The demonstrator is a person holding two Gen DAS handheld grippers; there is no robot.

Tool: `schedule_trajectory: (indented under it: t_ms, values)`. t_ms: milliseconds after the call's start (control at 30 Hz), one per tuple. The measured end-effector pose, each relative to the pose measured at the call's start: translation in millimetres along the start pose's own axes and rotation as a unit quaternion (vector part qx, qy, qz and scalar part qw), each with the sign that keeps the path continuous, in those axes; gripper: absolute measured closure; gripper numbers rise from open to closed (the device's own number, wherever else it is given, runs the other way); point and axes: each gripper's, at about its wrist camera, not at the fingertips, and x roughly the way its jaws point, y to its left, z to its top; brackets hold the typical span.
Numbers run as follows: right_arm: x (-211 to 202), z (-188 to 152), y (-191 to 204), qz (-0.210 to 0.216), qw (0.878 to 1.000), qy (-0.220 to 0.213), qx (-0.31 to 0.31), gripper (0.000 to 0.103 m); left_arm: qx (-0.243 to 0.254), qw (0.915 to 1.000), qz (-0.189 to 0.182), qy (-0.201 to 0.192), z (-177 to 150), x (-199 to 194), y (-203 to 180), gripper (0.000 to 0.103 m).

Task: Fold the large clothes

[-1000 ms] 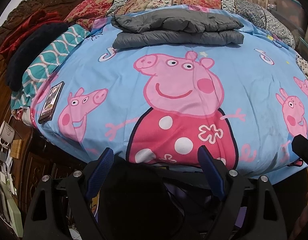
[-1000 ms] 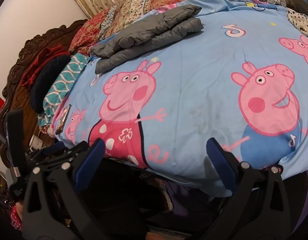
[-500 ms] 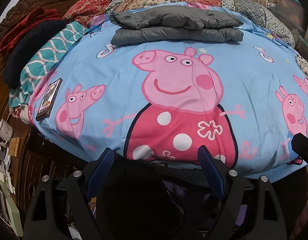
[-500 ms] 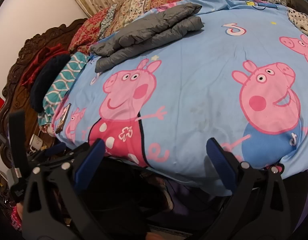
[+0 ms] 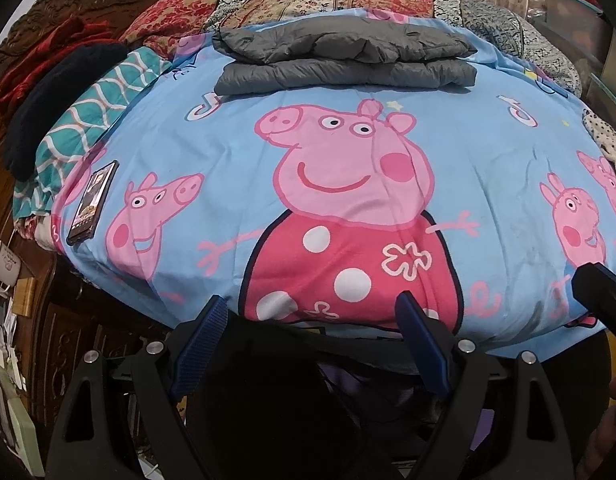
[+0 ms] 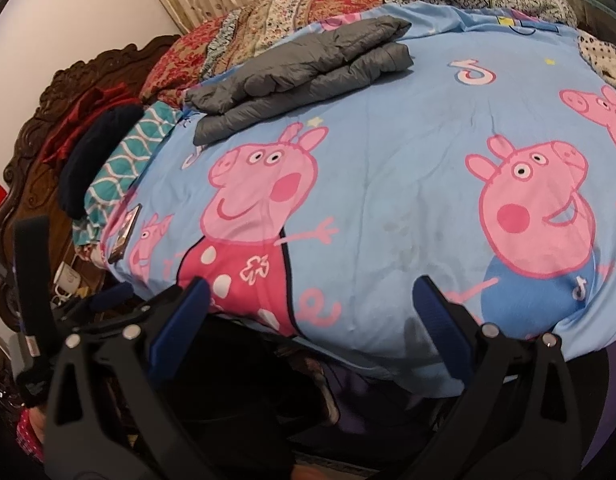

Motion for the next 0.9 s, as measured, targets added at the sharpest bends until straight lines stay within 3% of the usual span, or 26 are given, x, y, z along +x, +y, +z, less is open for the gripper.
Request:
schedule_trajectory:
  t_ms: [900]
  values:
    - [-3.5,1.4,3.7,-0.003,1.000,0.000,-0.006,0.007,0.015,0.9998,-0.005,-0.009,0.3,-5.8,-7.5,0.001]
